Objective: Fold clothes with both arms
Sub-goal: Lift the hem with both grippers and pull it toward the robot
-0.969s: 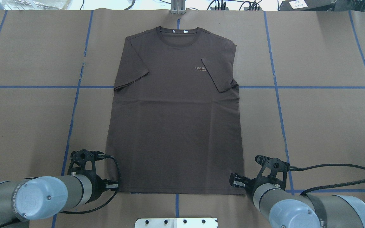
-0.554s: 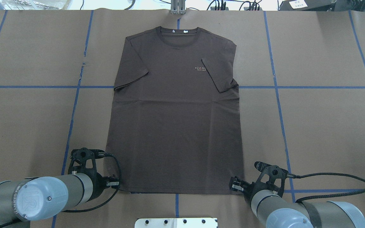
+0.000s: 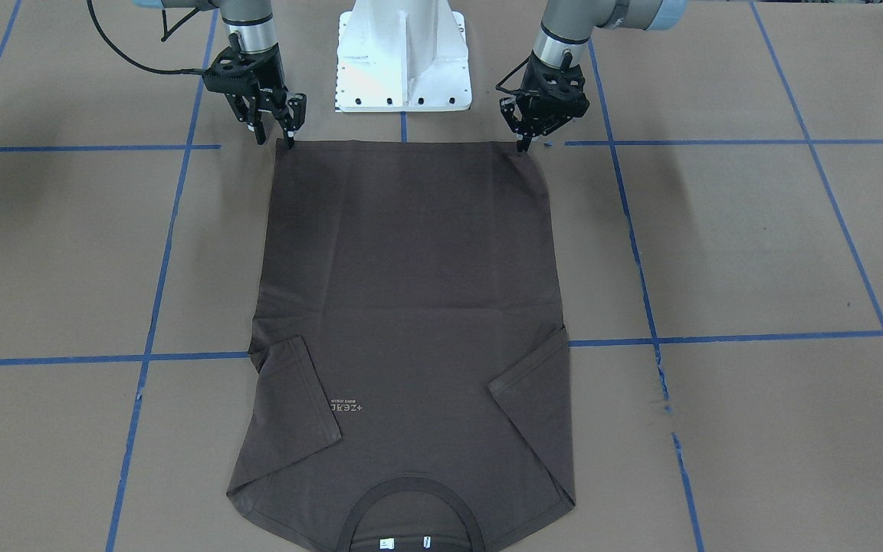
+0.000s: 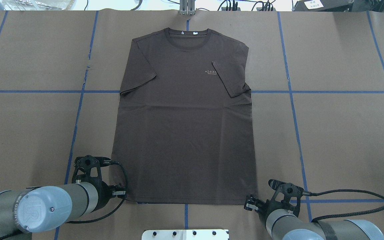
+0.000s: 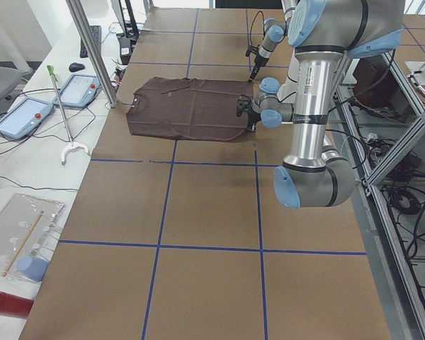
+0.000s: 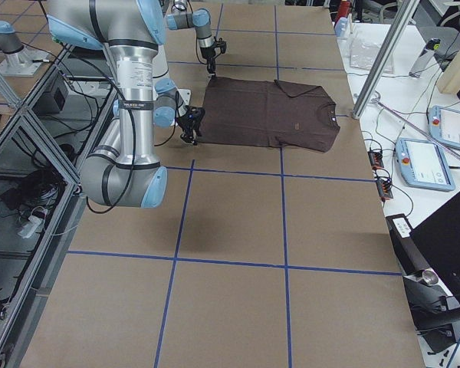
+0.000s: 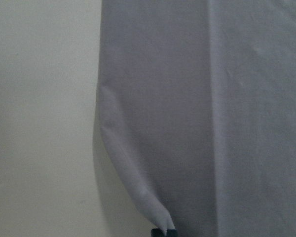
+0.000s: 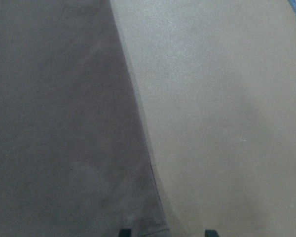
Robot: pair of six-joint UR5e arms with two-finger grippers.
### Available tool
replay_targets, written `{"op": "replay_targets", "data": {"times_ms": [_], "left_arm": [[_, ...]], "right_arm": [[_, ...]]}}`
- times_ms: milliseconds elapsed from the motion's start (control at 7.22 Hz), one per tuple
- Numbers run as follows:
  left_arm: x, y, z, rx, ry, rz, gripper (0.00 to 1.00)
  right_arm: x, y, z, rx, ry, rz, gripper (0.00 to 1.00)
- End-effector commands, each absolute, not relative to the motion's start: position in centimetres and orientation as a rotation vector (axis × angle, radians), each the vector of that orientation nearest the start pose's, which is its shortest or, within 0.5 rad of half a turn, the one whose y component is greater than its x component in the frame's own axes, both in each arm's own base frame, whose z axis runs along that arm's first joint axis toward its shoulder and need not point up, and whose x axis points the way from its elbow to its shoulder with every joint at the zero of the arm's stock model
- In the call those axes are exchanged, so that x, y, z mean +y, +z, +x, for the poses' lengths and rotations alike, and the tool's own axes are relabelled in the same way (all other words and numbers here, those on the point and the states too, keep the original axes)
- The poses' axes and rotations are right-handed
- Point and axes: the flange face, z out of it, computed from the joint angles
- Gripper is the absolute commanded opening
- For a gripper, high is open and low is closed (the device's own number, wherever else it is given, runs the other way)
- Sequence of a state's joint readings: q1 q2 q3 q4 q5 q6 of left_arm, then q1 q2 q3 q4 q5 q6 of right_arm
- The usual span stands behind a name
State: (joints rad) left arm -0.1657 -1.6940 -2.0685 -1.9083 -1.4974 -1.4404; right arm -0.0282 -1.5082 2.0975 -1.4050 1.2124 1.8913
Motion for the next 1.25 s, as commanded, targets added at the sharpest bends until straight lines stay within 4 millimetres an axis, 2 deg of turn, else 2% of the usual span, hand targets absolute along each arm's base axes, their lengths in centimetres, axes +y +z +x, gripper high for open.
{"op": "replay_targets", "data": {"times_ms": [0,277,415,831,969,1107], "left_arm": [[-22.3,33.1,47.9,0.938,-0.068,0.209,0.00],[-22.3,33.1,47.9,0.939,-0.069,0.209,0.00],[-22.4,33.1,47.9,0.939,-0.069,0.209,0.00],[-22.4,33.1,47.9,0.939,-0.071,0.210,0.00],[-22.3,31.9,47.1,0.959,-0.070,0.208,0.00],[-22.2,29.1,43.7,0.965,-0.077,0.210,0.00]], "right_arm": [[-15.2,36.6,-49.6,-0.805,0.409,0.205,0.39],[-15.2,36.4,-49.7,-0.810,0.409,0.205,0.06],[-15.2,36.4,-49.7,-0.810,0.411,0.204,0.00],[-15.5,35.8,-49.4,-0.822,0.414,0.202,0.00],[-15.8,33.7,-48.1,-0.862,0.423,0.193,0.00],[-16.3,30.2,-44.3,-0.862,0.428,0.183,0.00]]}}
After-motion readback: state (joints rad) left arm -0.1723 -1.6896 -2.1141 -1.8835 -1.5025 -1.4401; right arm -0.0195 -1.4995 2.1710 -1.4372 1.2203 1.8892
